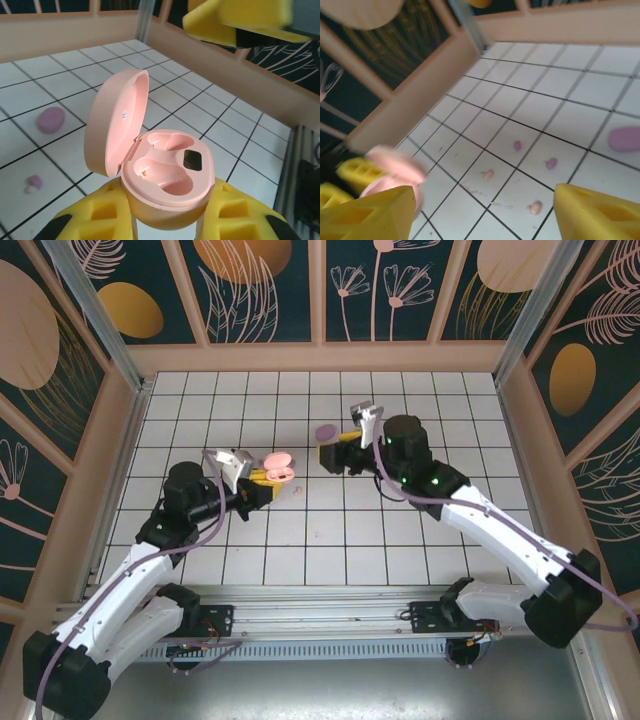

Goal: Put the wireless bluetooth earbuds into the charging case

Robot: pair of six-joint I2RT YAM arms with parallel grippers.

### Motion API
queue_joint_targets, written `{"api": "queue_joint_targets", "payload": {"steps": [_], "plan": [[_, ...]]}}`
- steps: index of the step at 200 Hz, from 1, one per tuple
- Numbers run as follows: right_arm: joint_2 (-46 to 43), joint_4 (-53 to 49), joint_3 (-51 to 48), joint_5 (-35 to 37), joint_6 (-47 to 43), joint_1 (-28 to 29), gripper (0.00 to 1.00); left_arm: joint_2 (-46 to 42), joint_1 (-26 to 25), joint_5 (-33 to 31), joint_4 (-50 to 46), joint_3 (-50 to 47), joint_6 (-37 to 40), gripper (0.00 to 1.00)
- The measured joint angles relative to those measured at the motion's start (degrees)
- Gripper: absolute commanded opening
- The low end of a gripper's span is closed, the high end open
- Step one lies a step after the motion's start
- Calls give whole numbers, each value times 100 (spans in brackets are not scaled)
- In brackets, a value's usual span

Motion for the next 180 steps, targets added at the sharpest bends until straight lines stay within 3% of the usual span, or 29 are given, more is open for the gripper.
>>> {"api": "queue_joint_targets", "payload": {"steps": [67, 92, 129, 180], "plan": [[2400, -468, 905, -181, 1895, -146, 57, -973, 2, -1447, -898, 166, 234, 4], [3174, -507, 1198, -306, 2430, 52, 56, -1141, 2, -1541, -1132, 315, 249, 5], [4441, -597, 2415, -402, 2983, 584, 54, -1283, 2, -1543, -1342, 474, 168, 5], [5512, -787, 3545, -389, 3613, 1200, 30, -1650, 2, -1484, -1502, 487, -105, 5]]}}
